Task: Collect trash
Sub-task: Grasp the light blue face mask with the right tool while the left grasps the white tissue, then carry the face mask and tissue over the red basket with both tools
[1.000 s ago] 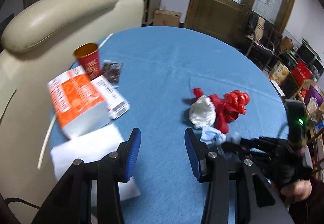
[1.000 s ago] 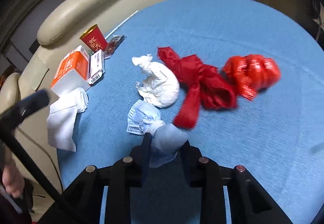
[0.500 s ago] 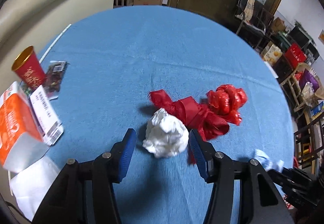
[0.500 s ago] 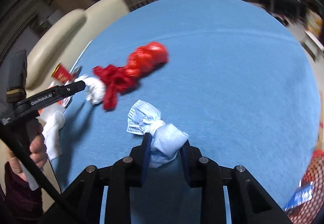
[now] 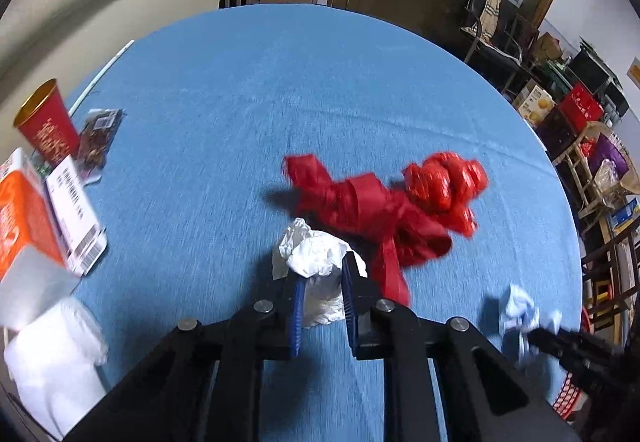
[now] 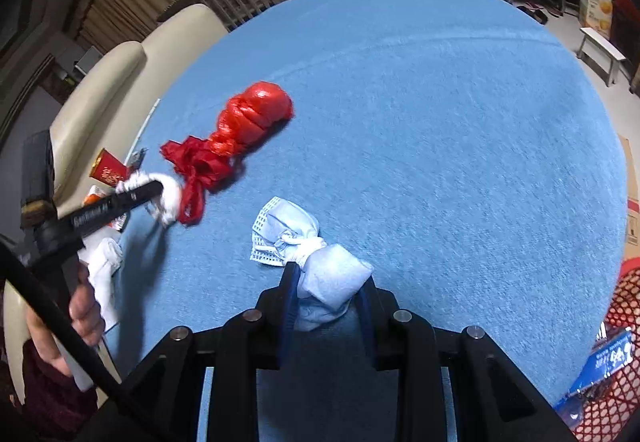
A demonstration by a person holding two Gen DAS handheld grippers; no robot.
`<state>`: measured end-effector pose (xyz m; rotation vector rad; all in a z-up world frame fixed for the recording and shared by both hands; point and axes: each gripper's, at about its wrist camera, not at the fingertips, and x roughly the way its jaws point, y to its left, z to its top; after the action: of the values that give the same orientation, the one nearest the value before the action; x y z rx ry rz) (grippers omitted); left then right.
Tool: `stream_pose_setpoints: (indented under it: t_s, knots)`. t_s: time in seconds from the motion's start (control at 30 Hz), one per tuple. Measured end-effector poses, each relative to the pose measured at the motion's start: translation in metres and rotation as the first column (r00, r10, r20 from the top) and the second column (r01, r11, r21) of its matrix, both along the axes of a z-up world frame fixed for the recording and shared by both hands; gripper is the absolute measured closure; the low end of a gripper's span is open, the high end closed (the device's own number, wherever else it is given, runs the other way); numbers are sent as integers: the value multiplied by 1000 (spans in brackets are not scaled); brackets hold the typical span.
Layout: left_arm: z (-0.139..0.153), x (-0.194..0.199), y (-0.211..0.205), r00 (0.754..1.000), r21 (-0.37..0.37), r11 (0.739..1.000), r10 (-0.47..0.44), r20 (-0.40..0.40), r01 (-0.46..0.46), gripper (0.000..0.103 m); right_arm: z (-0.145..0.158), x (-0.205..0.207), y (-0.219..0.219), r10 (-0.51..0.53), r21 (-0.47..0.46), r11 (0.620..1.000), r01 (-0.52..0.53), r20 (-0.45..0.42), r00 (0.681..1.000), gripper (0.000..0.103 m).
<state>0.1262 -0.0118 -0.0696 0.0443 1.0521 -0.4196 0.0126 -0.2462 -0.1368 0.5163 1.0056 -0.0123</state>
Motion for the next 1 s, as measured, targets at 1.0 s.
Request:
stream_pose_setpoints:
  t_s: [1.0]
  knots:
    - [46, -126, -31, 982, 133, 991, -53, 179, 30, 85, 38, -42, 1, 50, 32, 998, -55, 158, 986, 74]
